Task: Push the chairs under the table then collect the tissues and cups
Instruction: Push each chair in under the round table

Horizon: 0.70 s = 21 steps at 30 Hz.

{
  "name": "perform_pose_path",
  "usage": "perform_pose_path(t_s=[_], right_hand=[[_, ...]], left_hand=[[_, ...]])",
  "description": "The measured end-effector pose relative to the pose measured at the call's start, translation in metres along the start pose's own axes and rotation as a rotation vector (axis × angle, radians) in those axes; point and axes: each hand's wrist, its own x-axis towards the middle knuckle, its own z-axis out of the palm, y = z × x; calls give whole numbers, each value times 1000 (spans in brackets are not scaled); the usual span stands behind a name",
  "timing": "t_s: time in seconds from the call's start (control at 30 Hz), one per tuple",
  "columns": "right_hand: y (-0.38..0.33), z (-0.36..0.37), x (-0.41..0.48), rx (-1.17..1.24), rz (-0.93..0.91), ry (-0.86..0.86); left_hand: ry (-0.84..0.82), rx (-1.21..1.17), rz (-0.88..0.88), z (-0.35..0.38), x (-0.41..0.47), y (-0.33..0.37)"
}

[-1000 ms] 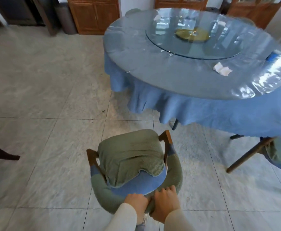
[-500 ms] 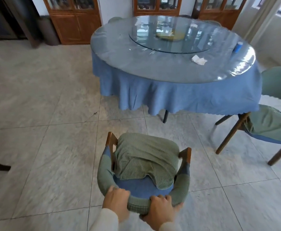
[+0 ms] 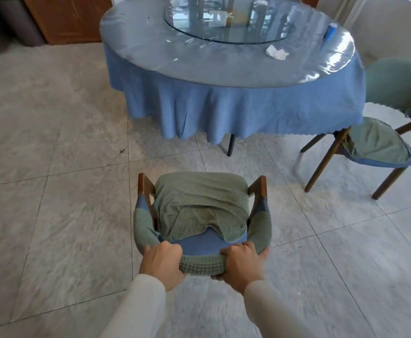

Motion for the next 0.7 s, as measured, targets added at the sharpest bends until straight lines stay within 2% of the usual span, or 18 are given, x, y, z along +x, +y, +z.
perform_pose_path(t_s=[0.17,0.33,0.7], right_hand=[[-32,5,9,-7,-35,-12],[-67,5,22,-43,-15,-10],[-94,-13,73,-68,13,31]], left_hand=[[44,-57,-98,10,-11,-36],[-20,-78,-252,7,-3,-55],[6,-130,-242,-14,48,-85]])
